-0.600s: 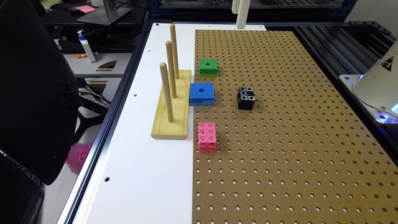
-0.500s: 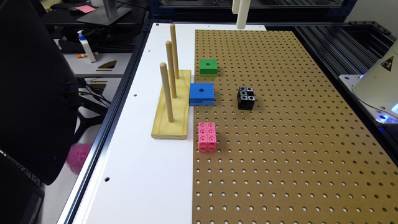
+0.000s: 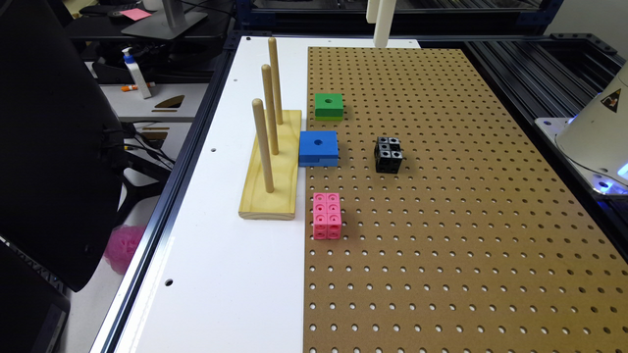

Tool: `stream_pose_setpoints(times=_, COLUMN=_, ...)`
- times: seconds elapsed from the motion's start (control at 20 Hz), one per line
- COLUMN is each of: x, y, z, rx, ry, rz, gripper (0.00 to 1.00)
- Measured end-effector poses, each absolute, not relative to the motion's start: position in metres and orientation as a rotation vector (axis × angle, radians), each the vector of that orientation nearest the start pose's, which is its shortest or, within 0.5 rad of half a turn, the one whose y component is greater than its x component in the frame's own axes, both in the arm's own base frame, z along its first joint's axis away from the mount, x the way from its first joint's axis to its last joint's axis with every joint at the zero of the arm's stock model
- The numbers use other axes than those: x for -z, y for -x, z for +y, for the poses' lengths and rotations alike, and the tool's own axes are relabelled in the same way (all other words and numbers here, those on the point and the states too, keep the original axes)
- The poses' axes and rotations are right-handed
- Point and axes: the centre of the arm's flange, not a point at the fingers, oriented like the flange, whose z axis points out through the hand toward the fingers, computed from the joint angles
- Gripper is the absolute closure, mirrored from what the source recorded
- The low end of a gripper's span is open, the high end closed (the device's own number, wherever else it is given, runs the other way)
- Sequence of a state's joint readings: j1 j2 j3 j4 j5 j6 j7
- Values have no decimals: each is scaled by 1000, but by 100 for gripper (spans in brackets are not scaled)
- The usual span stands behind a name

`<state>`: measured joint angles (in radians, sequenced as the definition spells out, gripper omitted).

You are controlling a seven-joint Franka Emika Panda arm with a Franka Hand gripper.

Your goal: Pick up blue block.

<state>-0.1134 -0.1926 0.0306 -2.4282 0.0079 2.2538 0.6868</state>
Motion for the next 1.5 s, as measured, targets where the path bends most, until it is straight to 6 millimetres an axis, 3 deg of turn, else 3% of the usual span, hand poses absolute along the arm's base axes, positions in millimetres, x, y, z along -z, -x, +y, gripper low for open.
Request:
stream_pose_setpoints(times=0.5, x=-382, y=-483, z=-3, rx=77, ry=2898, rz=1172, gripper=0)
stream_pose_setpoints(times=0.95, x=-376, y=-497, z=-2, rx=63, ry=2896, rz=1172, gripper=0)
stream_pose_setpoints(times=1.05, x=-369, y=-498, z=-2, rx=46, ry=2899, rz=1173, gripper=0)
stream_pose_setpoints(times=1.25, x=-333, y=-507, z=-3, rx=27, ry=2895, rz=1173, gripper=0)
stream_pose_setpoints(times=1.5, x=-312, y=-509, z=-3, rx=8, ry=2895, rz=1174, gripper=0)
